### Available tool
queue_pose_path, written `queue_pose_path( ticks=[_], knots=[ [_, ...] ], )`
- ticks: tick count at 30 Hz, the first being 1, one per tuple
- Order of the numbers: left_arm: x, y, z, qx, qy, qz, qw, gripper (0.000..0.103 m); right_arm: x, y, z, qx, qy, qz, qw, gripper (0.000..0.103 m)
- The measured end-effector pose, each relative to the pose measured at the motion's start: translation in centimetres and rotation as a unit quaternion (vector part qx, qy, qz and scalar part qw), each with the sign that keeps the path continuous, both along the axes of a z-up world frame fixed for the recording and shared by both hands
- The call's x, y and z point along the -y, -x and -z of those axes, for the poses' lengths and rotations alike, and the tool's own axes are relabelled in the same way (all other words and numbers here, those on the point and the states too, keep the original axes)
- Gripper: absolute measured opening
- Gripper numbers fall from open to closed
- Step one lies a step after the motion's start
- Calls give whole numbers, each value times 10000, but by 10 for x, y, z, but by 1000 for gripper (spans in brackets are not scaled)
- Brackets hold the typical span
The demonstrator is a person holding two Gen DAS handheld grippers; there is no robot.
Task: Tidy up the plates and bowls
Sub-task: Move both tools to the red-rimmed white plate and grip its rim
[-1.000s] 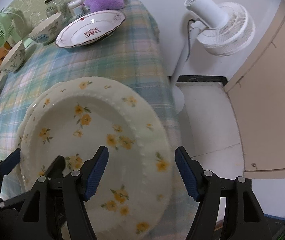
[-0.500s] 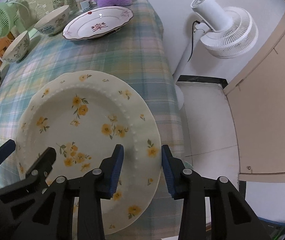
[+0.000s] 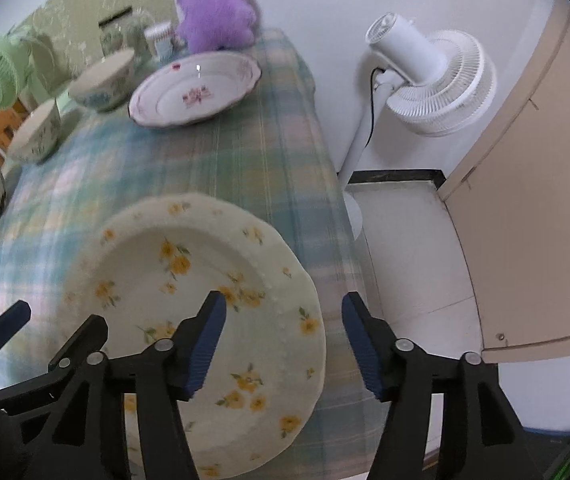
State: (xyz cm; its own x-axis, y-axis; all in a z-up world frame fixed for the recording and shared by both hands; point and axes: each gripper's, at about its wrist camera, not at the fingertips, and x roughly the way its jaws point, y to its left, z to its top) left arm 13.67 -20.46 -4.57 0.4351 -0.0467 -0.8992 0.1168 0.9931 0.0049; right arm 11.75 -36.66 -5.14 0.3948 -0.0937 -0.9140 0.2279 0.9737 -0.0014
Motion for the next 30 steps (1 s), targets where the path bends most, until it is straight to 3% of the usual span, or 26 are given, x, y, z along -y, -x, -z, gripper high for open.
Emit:
queue_pose_path(
  ticks=[11,14,18,23,30],
  knots=[
    [-31,-23,-62,672,281,225,9971,96,-30,-5,-60,753,-19,87,9971,68],
    [-30,-38,-74,772,198,295,9964,96,-31,-12,-75,1070,-87,85,9942,68],
    [-25,-57,-87,949,79,300,9950,95,-27,-27,-89,1172,-156,97,9929,68],
    [-15,-87,-90,1050,137,227,9941,93,-16,-55,-99,1305,-181,37,9913,68],
    [9,-138,-81,1130,-38,78,9936,93,10,-116,-88,1212,-417,4,9917,68]
  ],
)
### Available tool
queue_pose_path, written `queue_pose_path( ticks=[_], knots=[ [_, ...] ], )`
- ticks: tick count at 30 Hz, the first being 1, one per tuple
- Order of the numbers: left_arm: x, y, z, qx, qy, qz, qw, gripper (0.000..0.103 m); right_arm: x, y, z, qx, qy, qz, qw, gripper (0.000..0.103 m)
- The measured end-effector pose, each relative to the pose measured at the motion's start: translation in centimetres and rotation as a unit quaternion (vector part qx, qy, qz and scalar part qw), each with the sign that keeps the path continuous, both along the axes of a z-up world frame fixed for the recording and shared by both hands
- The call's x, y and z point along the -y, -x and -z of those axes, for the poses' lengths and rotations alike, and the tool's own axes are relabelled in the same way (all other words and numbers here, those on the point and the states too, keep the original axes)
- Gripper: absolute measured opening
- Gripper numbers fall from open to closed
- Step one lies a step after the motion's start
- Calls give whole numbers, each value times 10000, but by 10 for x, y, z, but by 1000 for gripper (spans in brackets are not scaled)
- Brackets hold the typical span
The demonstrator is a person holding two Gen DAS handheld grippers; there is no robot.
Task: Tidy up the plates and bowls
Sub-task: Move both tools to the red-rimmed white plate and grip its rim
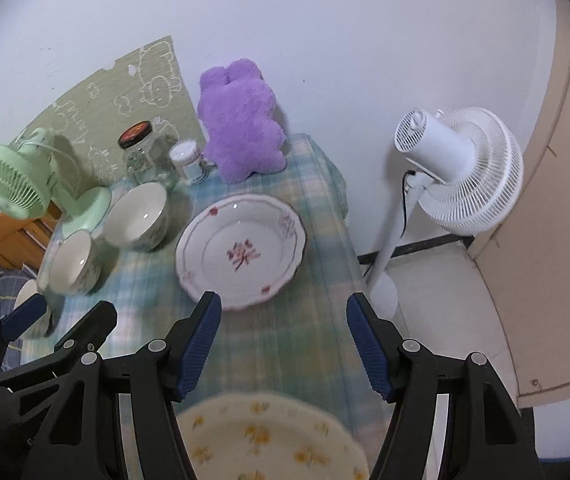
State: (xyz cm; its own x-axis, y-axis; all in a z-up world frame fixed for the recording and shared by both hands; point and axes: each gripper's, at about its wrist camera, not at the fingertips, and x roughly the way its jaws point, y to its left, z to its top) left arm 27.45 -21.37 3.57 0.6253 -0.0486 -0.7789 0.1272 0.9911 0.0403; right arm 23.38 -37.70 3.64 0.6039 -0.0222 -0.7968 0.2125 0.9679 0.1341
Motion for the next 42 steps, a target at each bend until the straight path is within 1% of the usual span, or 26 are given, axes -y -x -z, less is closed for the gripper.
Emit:
queue_pose_path(
  ticks=[6,10,12,15,17,22,24,27,30,31,32,34,35,38,40,42],
  knots=[
    [10,-43,23,-166,151,-291,9993,93,14,-50,16,-31,97,-117,9999,68],
    [17,-71,42,-302,77,-425,9986,92,21,-77,32,-64,72,-181,9998,68],
    [19,-80,49,-367,75,-456,9983,89,25,-91,42,-108,12,-206,9997,68],
    [20,-93,55,-396,87,-554,9976,89,33,-112,54,-171,-126,-245,9995,68],
    [22,-101,62,-411,3,-600,9973,88,35,-124,61,-195,-129,-321,9992,68],
    [30,-117,82,-576,-95,-587,9966,86,33,-147,79,-305,-84,-489,9983,68],
    [33,-123,92,-665,-81,-575,9961,83,33,-154,87,-375,-119,-520,9979,68],
    [37,-130,105,-799,-54,-582,9951,82,31,-163,101,-505,-159,-589,9969,68],
    [40,-134,116,-909,-62,-548,9943,76,29,-169,113,-616,-203,-659,9957,68],
    [41,-135,120,-960,-70,-536,9939,73,28,-171,116,-649,-206,-689,9953,65],
    [41,-136,122,-991,-72,-532,9936,72,26,-173,120,-693,-189,-729,9947,59],
    [42,-138,127,-1059,-62,-523,9930,65,24,-175,125,-777,-179,-771,9938,54],
    [42,-138,129,-1085,-53,-517,9927,64,23,-177,128,-837,-197,-794,9931,49],
    [44,-138,132,-1092,-109,-521,9926,61,21,-179,134,-944,-145,-811,9921,43],
    [44,-138,133,-1073,-152,-536,9927,55,20,-179,135,-963,-52,-838,9918,41],
    [42,-137,135,-1077,-194,-557,9924,52,17,-178,135,-959,121,-901,9912,40]
  ],
)
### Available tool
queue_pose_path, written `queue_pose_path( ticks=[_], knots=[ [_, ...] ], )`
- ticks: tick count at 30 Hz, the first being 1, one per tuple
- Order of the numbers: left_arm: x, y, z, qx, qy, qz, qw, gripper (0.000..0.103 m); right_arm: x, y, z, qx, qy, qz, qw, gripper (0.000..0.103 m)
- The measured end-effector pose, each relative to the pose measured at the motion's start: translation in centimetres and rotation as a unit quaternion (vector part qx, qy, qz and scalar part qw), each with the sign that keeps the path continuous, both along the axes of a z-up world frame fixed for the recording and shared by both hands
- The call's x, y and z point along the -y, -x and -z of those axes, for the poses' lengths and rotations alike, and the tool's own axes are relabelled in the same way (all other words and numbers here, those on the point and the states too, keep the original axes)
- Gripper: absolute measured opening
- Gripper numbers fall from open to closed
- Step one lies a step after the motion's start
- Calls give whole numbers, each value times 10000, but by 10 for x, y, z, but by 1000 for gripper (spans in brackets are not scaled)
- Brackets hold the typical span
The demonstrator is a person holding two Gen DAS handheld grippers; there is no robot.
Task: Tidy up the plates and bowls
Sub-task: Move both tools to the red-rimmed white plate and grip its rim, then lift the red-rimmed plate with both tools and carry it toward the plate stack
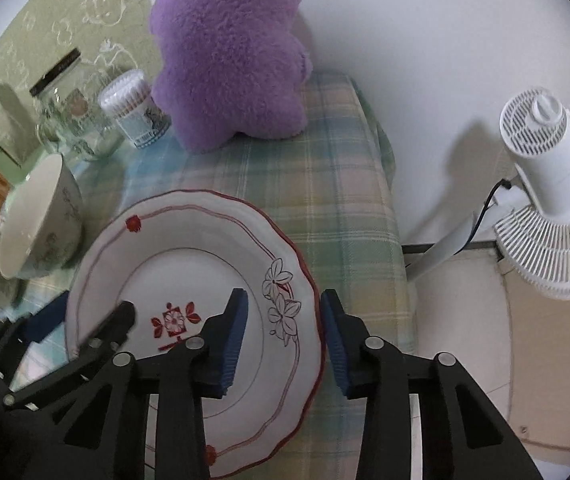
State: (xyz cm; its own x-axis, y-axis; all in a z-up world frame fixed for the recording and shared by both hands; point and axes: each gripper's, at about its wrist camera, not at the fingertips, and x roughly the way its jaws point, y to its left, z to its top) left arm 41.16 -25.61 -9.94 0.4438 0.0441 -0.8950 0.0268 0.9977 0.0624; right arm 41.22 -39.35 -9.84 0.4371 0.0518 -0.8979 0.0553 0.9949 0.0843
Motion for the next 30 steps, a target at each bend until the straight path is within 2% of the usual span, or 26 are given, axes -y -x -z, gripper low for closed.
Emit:
queue_pose_path(
  ticks=[3,11,19,22,30],
  knots=[
    [-3,3,0,-41,-22,-18,10000,52,-6,5,-2,26,198,-78,9998,40],
    [-16,34,-3,-197,-40,0,9998,52,-10,28,0,-195,2,-80,9998,40],
    [-30,69,-3,-312,-49,54,9995,52,-28,62,-2,-364,16,-202,9991,41],
    [-31,72,0,-344,-53,154,9993,52,-31,68,-1,-409,11,-251,9988,43],
    [-33,64,6,-313,99,-8,9995,54,-38,58,10,-487,82,-361,9981,52]
  ],
)
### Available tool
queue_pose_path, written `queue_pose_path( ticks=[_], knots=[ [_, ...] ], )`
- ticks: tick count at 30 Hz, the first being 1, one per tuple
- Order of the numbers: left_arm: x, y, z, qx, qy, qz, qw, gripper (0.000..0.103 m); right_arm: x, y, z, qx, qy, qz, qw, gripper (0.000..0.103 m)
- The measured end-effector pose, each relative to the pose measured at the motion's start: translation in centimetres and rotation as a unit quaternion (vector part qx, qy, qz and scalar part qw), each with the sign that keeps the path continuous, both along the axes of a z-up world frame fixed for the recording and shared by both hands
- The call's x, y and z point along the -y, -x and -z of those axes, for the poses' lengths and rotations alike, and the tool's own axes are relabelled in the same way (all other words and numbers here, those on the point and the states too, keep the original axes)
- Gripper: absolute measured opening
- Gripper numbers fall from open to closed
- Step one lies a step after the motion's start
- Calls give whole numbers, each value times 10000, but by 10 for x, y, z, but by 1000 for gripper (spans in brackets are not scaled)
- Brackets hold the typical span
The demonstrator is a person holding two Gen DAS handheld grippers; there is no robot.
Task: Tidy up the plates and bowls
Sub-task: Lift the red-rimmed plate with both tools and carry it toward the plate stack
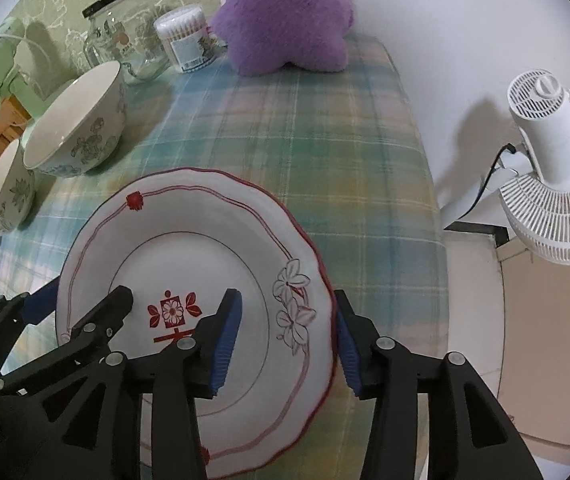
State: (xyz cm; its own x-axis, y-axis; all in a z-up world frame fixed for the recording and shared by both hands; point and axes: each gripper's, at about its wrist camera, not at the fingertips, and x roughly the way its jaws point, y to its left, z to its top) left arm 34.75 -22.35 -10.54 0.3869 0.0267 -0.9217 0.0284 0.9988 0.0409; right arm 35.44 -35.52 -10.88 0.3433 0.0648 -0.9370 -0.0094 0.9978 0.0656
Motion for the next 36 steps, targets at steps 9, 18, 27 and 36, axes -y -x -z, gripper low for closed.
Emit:
queue_pose_path(
  ticks=[9,18,27,36],
  knots=[
    [-2,-5,1,-64,94,6,9999,54,2,-7,5,5,-101,0,9999,51],
    [-3,6,-3,-45,135,74,9999,53,0,-5,2,-87,-52,-23,9999,52],
    [-1,22,-14,-45,137,89,9999,53,0,11,-5,-128,-65,67,9999,52],
    [-7,36,-49,207,142,2,9997,53,-4,25,-35,102,-103,22,9999,52]
  ],
)
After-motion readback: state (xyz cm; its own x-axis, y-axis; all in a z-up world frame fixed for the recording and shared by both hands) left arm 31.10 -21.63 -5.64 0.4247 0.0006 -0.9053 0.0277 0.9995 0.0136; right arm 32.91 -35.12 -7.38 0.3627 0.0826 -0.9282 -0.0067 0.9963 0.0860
